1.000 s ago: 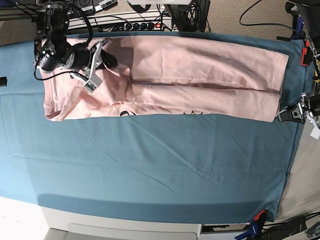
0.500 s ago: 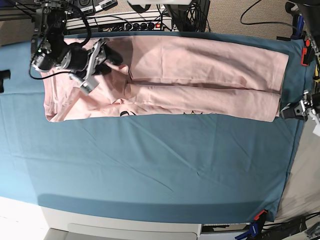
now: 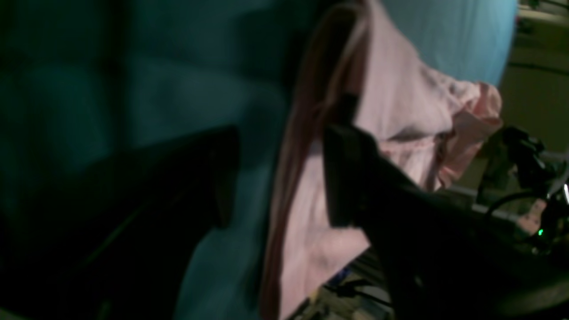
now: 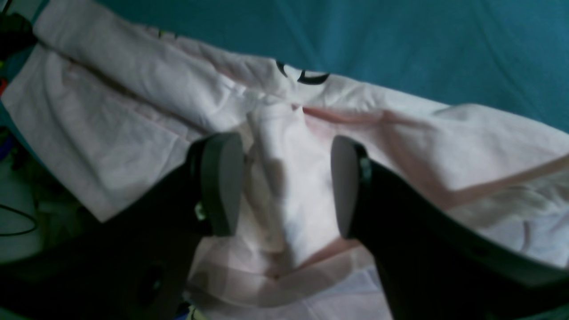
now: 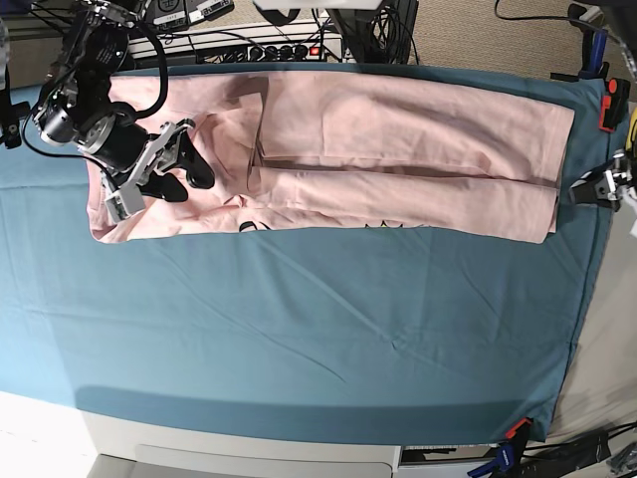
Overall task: Fold the T-shirt properly
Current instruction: 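Grasp the folded shirt's hem corner with the left gripper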
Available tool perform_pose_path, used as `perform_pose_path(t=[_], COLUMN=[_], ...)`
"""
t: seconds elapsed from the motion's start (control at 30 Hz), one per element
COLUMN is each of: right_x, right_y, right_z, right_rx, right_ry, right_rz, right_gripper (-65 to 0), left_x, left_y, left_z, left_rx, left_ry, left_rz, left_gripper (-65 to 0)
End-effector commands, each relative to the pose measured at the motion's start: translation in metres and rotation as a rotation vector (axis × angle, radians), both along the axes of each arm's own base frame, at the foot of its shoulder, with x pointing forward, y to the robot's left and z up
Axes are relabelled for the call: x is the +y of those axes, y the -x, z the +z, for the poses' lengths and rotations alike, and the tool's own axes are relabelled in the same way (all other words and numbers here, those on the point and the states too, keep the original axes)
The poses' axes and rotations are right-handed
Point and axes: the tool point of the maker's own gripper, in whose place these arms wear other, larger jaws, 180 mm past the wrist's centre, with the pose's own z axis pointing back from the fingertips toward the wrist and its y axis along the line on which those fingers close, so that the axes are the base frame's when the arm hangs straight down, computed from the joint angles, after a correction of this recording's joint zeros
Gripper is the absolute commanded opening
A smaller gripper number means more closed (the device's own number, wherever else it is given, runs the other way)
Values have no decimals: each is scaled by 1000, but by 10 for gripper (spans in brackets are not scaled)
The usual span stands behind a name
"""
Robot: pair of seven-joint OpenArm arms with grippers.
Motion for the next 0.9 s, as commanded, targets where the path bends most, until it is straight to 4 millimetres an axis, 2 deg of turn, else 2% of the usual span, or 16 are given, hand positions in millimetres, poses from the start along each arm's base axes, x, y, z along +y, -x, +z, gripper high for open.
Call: perform_pose_path(t=[0.0, 0.13, 0.23, 0.37, 0.57, 0.7, 0.87], right_x=[1, -2, -3, -3, -3, -3, -3], right_y=[-6, -6, -6, -6, -6, -6, -6], right_z=[13, 10, 9, 9, 9, 9, 9], right_rx=[-51, -44, -42, -42, -42, -42, -42], right_ry=[-13, 7, 16, 16, 16, 15, 15], right_rz=[5, -2, -5, -5, -5, -5, -5], right_gripper=[-328, -328, -328, -328, -328, -328, -328], left_x=[-2, -29, -40, -38, -28, -20, -22], left_y=[-6, -1, 2, 1, -8, -10, -8], left_z=[5, -11, -18, -14, 2, 3, 4], left_rx=[-21, 18, 41, 31, -17, -2, -15], left_ry=[4, 34, 41, 25, -49, -167, -238], left_rz=[-9, -65, -97, -110, -159, -208, -270], left_gripper=[-334, -334, -334, -344, -346, -346, -346])
